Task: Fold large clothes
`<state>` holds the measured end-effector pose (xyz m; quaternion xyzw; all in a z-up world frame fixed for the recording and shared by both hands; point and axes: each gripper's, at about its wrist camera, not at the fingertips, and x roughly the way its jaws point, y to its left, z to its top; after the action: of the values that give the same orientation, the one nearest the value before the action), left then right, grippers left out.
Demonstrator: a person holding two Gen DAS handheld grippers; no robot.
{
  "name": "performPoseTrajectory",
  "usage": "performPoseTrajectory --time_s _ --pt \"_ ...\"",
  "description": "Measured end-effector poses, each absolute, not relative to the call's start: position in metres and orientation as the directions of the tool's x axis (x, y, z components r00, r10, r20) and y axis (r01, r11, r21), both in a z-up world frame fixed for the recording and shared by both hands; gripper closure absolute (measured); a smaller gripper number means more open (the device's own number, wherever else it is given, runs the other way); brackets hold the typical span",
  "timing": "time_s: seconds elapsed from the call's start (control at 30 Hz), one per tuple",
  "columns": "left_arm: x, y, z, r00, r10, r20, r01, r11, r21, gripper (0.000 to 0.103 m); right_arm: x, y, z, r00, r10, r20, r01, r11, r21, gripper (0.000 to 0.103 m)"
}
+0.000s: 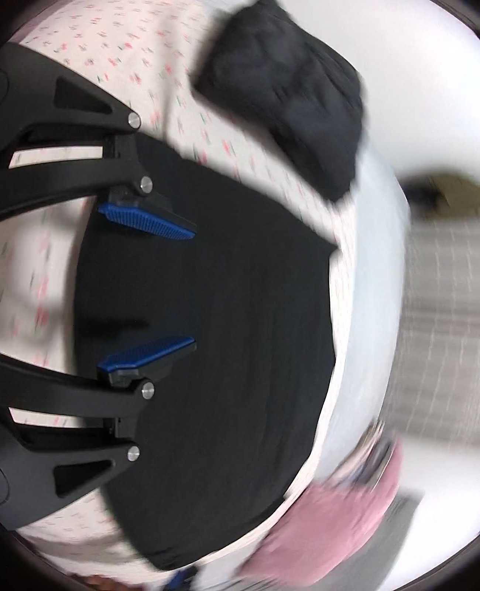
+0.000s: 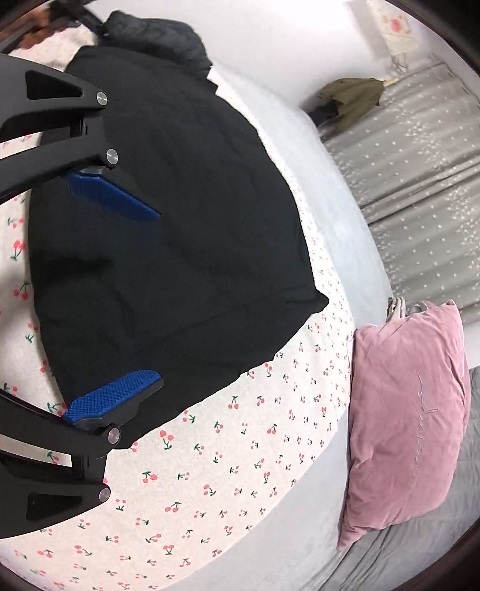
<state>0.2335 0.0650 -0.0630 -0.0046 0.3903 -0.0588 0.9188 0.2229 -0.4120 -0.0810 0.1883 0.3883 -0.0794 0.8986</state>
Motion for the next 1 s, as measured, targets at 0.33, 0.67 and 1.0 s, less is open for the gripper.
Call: performPoseTrajectory --time_s 0.33,0.67,1.0 --pt "0.233 -0.076 -0.120 0.610 -0.130 -0.781 0.372 0.918 0.138 0.045 0.232 -0.413 -0.093 0.663 -0.021 -0.749 0.305 0.921 0.244 0.019" --pt "0.262 -0.060 -0.087 0.561 -0.179 -0.809 0.339 0.940 0.028 0.045 0.240 -0.413 -0.095 0.654 0.030 -0.756 0.291 0.913 0.287 0.019" --pt "0.333 -0.077 -0.112 0.466 -0.130 -0.875 0.240 0.971 -0.016 0.040 0.242 -0.418 -0.101 0.633 0.067 -0.771 0.291 0.903 0.317 0.019"
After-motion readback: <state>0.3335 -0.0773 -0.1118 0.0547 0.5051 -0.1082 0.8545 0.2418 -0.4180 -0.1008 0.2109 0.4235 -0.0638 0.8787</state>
